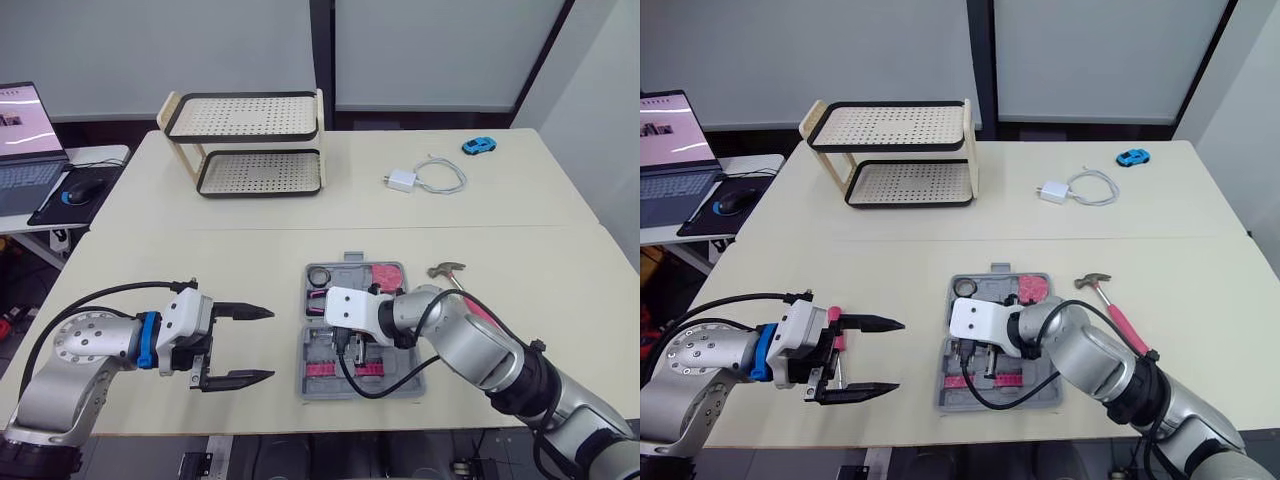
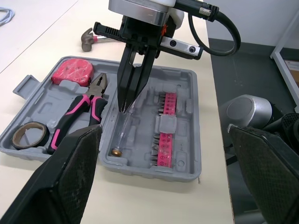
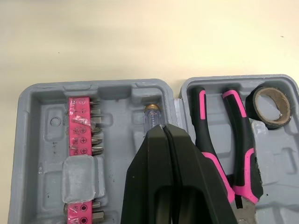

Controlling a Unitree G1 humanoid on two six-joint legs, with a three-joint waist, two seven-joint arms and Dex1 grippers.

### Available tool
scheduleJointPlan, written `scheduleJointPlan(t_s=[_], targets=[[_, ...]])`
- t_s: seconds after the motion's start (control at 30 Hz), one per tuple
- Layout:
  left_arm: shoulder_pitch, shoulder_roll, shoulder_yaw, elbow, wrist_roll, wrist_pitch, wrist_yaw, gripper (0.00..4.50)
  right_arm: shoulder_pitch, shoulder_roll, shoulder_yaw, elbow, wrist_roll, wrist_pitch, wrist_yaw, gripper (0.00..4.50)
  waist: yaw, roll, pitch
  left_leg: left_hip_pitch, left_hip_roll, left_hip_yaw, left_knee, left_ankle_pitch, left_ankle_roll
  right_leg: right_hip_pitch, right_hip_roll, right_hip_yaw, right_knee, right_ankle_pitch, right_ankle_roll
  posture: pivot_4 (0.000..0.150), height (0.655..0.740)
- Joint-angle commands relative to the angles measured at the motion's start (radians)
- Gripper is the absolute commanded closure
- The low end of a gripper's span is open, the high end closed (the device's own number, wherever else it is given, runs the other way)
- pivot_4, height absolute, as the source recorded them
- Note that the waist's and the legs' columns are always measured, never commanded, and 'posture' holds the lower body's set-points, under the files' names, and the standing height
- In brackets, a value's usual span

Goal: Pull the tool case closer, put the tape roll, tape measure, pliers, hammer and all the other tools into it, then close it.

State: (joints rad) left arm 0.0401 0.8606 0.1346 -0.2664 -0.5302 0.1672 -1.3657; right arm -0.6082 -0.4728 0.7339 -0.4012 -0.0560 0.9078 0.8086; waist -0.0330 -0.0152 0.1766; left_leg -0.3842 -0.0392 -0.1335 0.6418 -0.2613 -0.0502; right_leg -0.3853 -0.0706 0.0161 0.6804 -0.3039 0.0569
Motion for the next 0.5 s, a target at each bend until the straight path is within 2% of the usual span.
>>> scheduleJointPlan(t_s=[0.03, 0.5], targets=[[0.006, 0.009, 0.014, -0.021, -0.006, -0.015, -0.005, 0.0, -0.012, -0.011, 0.002, 0.002, -0.004, -0.017, 0.017, 4.47, 0.0, 0.0, 0.0, 0.0, 0.0, 0.0, 0.0, 0.0, 0.0, 0.0, 0.0, 0.0, 0.0, 0.0, 0.0, 0.15, 0.74], [0.001, 0.005, 0.004, -0.008, 0.002, -0.029, -0.009, 0.0, -0.027, -0.039, -0.021, -0.035, 0.024, 0.027, 0.069, 4.47, 0.0, 0.0, 0.0, 0.0, 0.0, 0.0, 0.0, 0.0, 0.0, 0.0, 0.0, 0.0, 0.0, 0.0, 0.0, 0.15, 0.74]])
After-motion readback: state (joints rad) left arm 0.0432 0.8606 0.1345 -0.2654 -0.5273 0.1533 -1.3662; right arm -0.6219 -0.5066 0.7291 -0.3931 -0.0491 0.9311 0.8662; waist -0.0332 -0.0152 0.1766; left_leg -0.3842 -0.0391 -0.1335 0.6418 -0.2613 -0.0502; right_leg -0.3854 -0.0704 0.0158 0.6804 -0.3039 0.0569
